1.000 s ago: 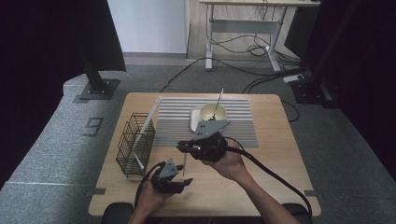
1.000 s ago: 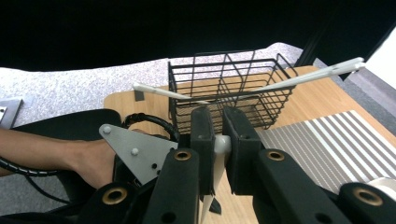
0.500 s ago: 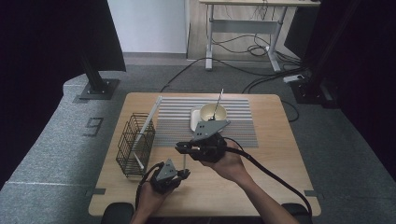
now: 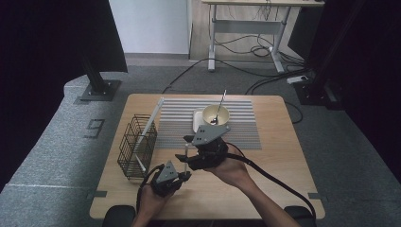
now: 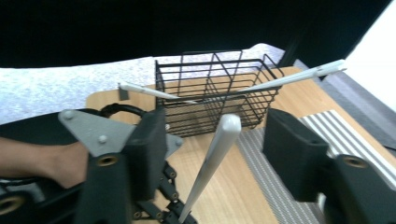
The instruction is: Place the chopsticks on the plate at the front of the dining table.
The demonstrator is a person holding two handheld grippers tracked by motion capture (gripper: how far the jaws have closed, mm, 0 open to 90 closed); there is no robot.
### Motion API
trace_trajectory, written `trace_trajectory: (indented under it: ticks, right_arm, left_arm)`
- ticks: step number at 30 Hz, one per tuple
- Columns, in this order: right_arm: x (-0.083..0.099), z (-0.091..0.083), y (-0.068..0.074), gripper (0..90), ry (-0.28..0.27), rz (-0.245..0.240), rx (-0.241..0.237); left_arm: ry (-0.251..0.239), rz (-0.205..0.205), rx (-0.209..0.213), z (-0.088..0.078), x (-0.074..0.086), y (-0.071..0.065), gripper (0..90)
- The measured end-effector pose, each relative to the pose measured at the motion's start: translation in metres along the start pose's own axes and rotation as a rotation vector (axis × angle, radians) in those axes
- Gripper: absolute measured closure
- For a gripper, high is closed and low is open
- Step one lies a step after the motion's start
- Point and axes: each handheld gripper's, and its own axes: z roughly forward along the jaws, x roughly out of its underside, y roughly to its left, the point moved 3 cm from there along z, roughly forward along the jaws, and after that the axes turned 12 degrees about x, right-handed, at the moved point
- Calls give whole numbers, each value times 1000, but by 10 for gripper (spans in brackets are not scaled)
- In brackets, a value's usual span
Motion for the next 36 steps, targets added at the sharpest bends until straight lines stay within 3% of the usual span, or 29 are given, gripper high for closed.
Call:
trace_trajectory:
  ticks: [6,17,25,36]
  right_arm:
    - [2,5,-2,310,8,-19,70]
    - [11,-3,-23,302,17,-4,169]
    - [26,-6,-42,296,21,49,207]
    - [65,-5,-78,264,66,155,275]
  left_arm:
    - [11,19,-5,1,0,-2,856]
    - [-4,11,-15,-1,0,-1,856]
    - [-15,9,-19,-3,0,0,856]
    - [-35,13,-29,-5,0,1,856]
